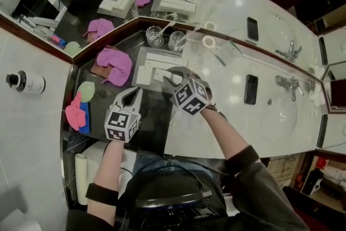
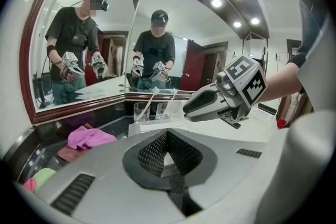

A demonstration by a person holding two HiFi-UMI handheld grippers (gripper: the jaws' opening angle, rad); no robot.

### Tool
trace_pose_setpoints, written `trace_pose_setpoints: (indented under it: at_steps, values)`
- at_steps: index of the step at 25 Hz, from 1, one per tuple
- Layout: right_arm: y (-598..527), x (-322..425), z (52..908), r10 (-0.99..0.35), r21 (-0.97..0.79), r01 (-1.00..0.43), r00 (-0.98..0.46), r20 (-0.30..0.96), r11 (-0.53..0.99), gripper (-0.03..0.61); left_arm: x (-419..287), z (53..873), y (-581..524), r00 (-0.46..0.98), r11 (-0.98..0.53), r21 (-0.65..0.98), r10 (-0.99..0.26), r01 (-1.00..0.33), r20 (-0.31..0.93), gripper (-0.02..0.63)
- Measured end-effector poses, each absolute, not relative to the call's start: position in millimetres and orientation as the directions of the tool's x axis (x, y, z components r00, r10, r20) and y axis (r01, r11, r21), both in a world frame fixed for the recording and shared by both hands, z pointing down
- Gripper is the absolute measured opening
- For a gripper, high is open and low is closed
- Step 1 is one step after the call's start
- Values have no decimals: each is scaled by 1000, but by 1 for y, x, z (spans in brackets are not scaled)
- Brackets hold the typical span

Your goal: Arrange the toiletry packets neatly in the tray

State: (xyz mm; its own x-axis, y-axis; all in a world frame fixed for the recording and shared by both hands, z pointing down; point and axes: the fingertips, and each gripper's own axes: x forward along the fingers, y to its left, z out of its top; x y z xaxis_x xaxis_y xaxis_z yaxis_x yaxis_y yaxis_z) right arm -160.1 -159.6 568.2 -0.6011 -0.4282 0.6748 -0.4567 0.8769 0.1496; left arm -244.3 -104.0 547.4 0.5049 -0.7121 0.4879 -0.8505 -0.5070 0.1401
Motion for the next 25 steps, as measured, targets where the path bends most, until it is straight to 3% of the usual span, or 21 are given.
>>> trace_pose_setpoints:
  at_steps: [6, 17, 25]
  values:
    - [-143, -112, 505, -516, 29, -614, -637, 573, 789, 36, -226, 513, -91, 493, -497, 125, -735, -859, 466, 0]
    - [-99, 34, 498, -698, -259, -845, -533, 479, 468, 2, -182, 477, -65, 509, -509, 124, -747, -852, 428, 0]
    - [-60, 108, 506, -753, -294, -894, -445, 485, 340, 2, -160, 469, -56, 526, -529, 119, -741, -840, 417, 0]
